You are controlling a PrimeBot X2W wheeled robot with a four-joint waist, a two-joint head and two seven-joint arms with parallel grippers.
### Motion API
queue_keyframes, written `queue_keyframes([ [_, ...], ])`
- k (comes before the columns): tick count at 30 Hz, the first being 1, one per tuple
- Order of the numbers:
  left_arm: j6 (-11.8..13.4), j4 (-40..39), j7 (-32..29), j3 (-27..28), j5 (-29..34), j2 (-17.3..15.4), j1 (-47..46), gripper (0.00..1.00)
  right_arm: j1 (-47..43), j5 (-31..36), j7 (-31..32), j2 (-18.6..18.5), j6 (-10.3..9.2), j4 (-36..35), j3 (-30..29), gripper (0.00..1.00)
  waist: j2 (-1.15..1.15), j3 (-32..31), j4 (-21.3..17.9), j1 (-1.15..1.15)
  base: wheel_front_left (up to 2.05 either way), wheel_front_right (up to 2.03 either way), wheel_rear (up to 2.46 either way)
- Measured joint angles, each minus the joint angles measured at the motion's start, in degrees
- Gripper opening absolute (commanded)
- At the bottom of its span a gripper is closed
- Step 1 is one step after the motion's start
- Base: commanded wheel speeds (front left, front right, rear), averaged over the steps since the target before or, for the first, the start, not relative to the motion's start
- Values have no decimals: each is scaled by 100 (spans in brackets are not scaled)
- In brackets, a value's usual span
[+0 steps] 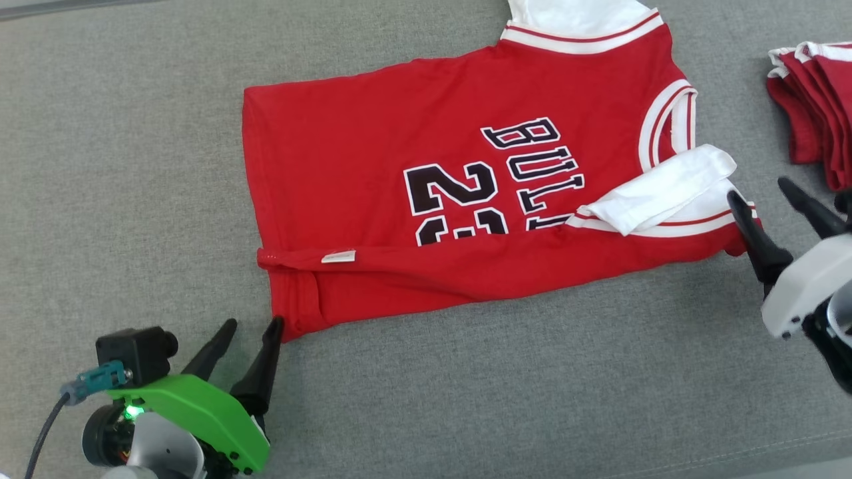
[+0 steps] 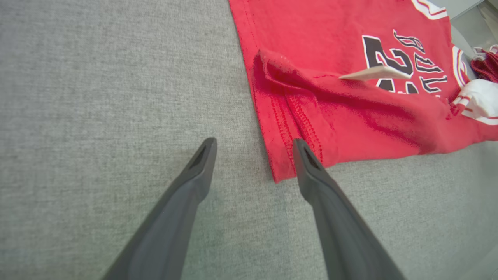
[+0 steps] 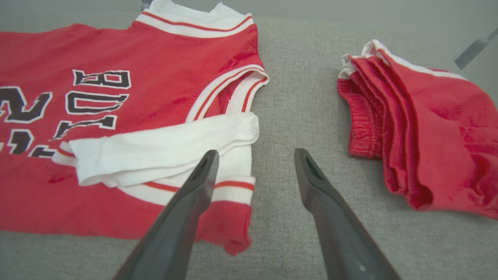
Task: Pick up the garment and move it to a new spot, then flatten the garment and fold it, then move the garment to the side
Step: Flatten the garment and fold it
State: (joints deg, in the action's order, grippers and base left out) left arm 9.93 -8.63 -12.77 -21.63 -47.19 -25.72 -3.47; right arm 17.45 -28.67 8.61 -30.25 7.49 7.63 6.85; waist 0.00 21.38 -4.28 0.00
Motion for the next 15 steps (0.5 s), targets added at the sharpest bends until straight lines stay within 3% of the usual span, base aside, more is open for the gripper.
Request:
queue_keyframes([
  [4, 70, -353, 104, -60, -19, 120, 269, 100, -528, -24, 146, -68, 0, -125, -35, 100, 0, 181, -28, 0, 0, 0, 0],
  [15, 141, -717, 134, -389, 83, 334, 317, 100, -625, 85, 170, 56, 0, -325, -12, 100, 0, 376, -28, 0, 0, 0, 0],
])
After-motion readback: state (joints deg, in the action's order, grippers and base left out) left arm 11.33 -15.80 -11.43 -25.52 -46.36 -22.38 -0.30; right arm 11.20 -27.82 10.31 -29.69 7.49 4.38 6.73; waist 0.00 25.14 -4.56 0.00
